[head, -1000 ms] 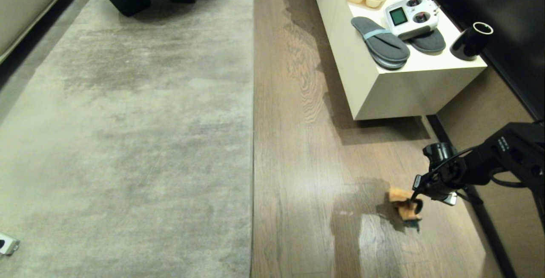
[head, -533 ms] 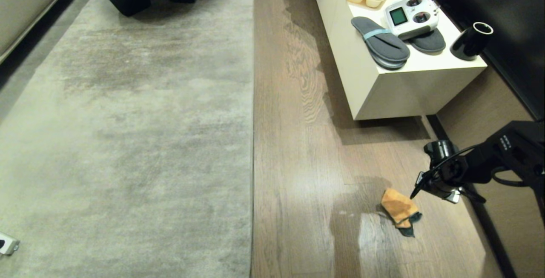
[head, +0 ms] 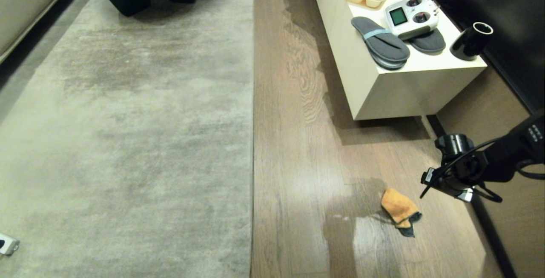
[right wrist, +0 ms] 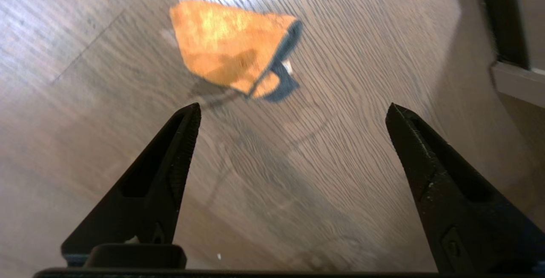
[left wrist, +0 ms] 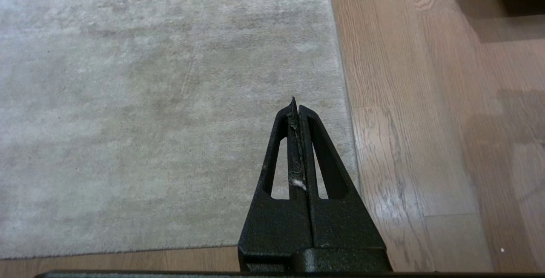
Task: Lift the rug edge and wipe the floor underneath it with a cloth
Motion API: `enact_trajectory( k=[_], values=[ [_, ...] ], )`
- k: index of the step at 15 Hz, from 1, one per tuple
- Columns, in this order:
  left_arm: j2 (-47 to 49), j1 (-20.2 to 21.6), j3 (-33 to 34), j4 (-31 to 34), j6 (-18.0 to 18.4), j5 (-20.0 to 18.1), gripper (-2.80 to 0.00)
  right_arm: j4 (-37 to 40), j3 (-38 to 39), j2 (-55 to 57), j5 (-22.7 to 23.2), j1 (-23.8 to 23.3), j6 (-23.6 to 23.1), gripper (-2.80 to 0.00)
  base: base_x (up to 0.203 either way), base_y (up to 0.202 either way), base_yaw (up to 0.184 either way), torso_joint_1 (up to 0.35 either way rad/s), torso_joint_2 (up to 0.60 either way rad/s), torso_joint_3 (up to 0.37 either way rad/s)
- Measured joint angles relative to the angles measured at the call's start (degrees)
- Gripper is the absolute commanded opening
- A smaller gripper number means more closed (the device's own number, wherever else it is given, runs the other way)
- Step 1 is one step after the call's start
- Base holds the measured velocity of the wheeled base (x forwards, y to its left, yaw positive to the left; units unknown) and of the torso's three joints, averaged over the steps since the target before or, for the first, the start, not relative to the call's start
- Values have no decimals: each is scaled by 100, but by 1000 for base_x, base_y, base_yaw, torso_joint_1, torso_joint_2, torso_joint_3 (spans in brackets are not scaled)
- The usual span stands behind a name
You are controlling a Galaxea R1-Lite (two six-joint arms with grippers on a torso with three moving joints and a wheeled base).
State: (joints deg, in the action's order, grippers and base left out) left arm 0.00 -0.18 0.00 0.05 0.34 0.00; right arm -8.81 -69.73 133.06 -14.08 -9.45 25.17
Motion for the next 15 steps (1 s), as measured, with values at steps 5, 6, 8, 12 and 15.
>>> enact_trajectory(
  k=[5, 6, 8, 12, 15],
  values=[
    [0, -2, 0, 0, -1, 0, -280, -256, 1209, -1029, 13, 50, -62, -280, 0, 0, 0, 0, 0, 0],
    [0, 0, 0, -1, 1, 0, -280, -328, 1453, -1233, 22, 76, -89, -280, 0, 0, 0, 0, 0, 0],
    [0, 0, 0, 0, 1, 0, -280, -435, 1886, -1669, 24, 129, -197, -280, 0, 0, 0, 0, 0, 0],
    [0, 0, 0, 0, -1, 0, -280, -834, 2704, -2636, 22, 185, -611, -280, 0, 0, 0, 0, 0, 0],
    [0, 0, 0, -2, 1, 0, -280, -1300, 3342, -3501, 28, 230, -1094, -280, 0, 0, 0, 0, 0, 0]
  ],
)
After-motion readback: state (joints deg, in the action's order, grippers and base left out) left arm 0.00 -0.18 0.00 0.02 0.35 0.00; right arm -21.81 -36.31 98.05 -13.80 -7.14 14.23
